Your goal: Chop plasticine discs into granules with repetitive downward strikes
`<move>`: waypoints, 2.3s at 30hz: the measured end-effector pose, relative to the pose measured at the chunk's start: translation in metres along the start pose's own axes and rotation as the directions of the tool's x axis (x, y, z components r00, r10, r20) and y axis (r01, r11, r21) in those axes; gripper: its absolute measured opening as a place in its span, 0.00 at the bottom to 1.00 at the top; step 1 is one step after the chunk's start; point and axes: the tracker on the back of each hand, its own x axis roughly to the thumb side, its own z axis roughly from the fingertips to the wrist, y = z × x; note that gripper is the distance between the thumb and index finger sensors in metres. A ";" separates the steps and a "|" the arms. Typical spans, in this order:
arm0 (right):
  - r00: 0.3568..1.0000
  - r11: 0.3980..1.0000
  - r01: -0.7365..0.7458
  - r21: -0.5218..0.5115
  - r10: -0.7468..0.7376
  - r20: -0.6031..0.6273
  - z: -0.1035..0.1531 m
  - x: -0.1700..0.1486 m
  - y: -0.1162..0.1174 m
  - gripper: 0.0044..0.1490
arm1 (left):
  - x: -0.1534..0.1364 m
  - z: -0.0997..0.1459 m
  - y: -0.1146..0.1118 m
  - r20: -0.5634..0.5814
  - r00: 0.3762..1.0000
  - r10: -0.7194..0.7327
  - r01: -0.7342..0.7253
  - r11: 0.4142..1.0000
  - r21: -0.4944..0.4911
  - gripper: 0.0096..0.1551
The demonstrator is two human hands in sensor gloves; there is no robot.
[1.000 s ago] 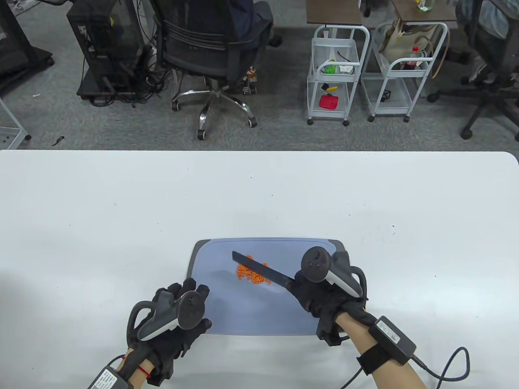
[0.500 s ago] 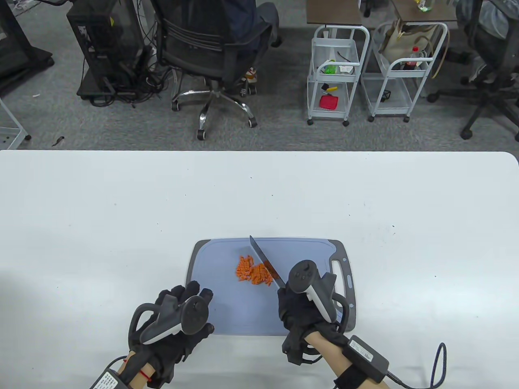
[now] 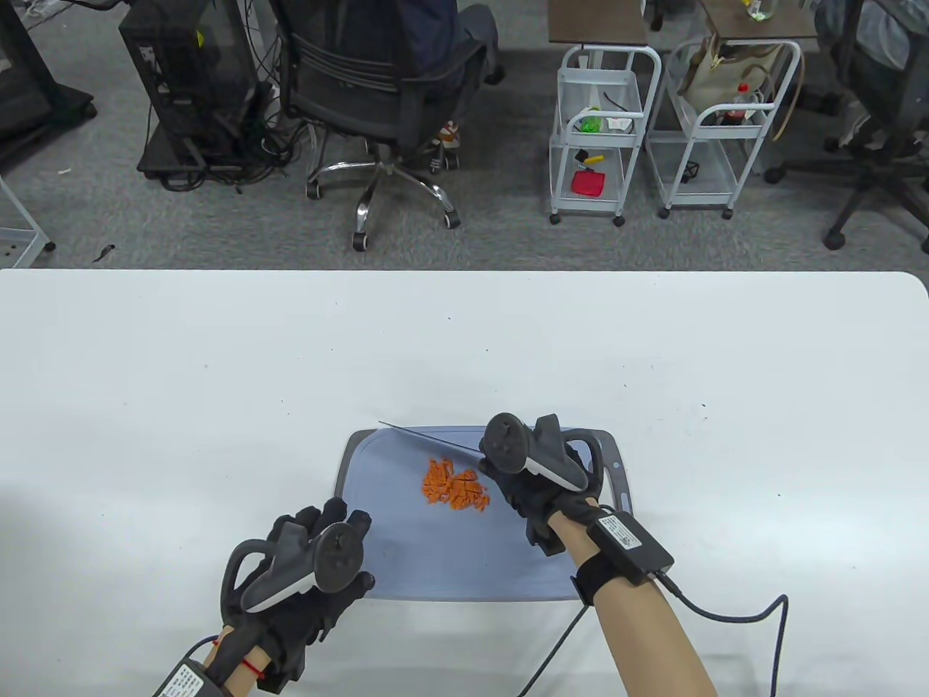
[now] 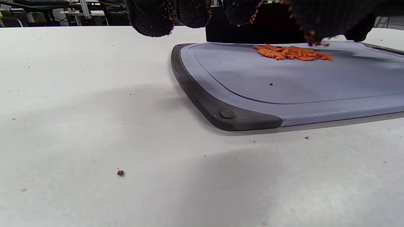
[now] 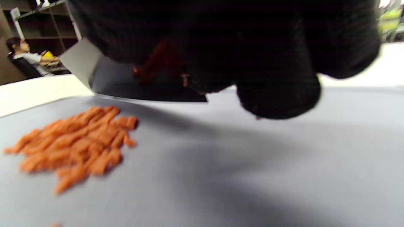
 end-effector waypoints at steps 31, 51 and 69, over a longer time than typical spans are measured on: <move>0.617 0.720 0.684 -0.120 -0.658 -0.432 0.110 -0.011 0.016 0.34 | -0.001 0.000 0.000 -0.005 1.000 0.005 -0.005 1.000 -0.002 0.49; 0.799 0.999 -0.018 0.050 0.045 -0.600 0.126 -0.038 0.014 0.38 | 0.002 -0.005 -0.005 -0.093 0.996 -0.006 0.012 0.998 0.056 0.49; 0.962 0.960 0.205 -0.192 -0.234 -0.139 0.147 -0.017 -0.026 0.50 | -0.002 0.004 0.012 0.008 0.990 0.143 -0.140 0.957 0.255 0.47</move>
